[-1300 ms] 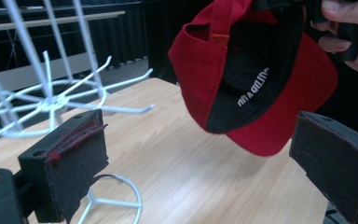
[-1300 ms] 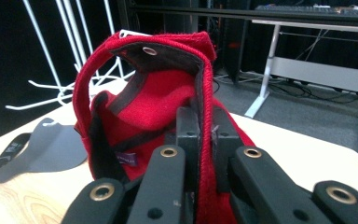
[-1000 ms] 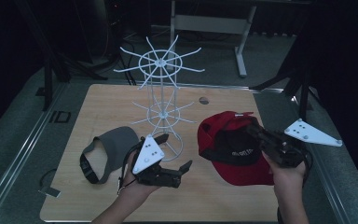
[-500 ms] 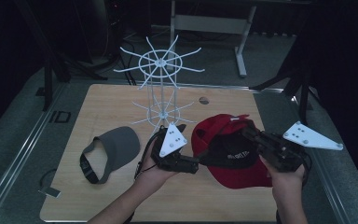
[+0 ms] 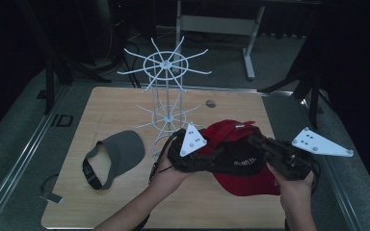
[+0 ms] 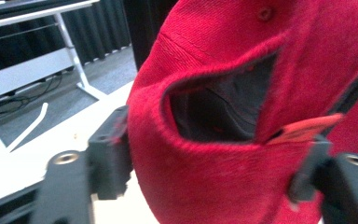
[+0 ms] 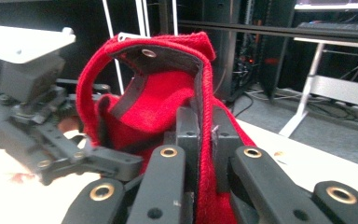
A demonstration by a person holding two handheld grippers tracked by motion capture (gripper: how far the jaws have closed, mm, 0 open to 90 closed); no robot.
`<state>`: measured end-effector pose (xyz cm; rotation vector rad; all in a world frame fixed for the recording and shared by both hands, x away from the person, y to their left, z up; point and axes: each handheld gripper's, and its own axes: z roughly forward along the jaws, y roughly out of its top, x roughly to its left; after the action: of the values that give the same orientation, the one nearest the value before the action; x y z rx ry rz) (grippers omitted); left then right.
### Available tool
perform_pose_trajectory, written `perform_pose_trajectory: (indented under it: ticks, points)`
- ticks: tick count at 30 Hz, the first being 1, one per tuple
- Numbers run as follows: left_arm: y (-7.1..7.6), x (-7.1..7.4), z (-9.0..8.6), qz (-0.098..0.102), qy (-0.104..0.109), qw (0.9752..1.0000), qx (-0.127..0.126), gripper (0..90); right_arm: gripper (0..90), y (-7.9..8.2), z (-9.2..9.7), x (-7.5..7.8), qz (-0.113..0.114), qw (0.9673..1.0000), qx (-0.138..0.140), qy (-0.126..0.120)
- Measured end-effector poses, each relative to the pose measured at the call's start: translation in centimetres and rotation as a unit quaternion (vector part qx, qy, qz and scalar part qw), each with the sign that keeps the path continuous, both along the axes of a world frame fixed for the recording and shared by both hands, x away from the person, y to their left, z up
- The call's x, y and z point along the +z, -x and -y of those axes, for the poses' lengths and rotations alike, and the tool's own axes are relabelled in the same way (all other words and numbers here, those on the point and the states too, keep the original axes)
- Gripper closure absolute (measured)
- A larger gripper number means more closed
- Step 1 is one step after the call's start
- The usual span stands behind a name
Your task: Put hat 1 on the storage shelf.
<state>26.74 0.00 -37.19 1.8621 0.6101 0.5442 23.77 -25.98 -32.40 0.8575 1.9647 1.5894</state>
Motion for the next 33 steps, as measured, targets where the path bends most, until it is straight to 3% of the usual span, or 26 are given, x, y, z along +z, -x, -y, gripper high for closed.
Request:
perform_pose_trajectory:
  ticks: [6,9,10,12,16,21,27,33]
  points:
    - [-0.2,0.1,0.7,-0.002,-0.018,0.9997,0.014,59.0,85.7,0.1,0.2,-0.1,-0.003,1.0,0.005,-0.005]
    - [-0.6,0.1,0.8,-0.011,-0.009,0.9996,0.025,76.4,85.7,0.1,0.3,-0.4,-0.006,1.0,0.004,-0.005]
    - [-0.6,0.2,0.8,-0.014,-0.006,0.9996,0.025,76.4,85.7,0.1,0.3,-0.4,-0.006,1.0,0.004,-0.005]
    - [-0.7,0.3,0.7,-0.015,0.006,0.9993,0.035,87.7,85.7,0.2,0.5,-0.6,-0.008,1.0,0.001,-0.005]
    - [-0.5,0.8,0.5,0.005,0.011,0.999,0.044,88.4,85.6,0.3,0.9,-0.9,-0.011,0.9999,-0.004,-0.005]
    - [0.1,1.4,1.0,0.028,-0.008,0.999,0.034,88.9,85.5,0.6,1.4,-2.5,-0.031,0.9995,-0.009,-0.005]
    - [0.1,1.9,1.3,0.021,-0.001,0.9996,0.021,89.1,84.9,1.2,2.1,-4.4,-0.055,0.9984,-0.011,-0.009]
    - [0.3,2.5,1.6,0.027,0.001,0.9995,0.015,89.2,81.2,1.6,2.3,-4.8,-0.055,0.9985,-0.002,-0.006]
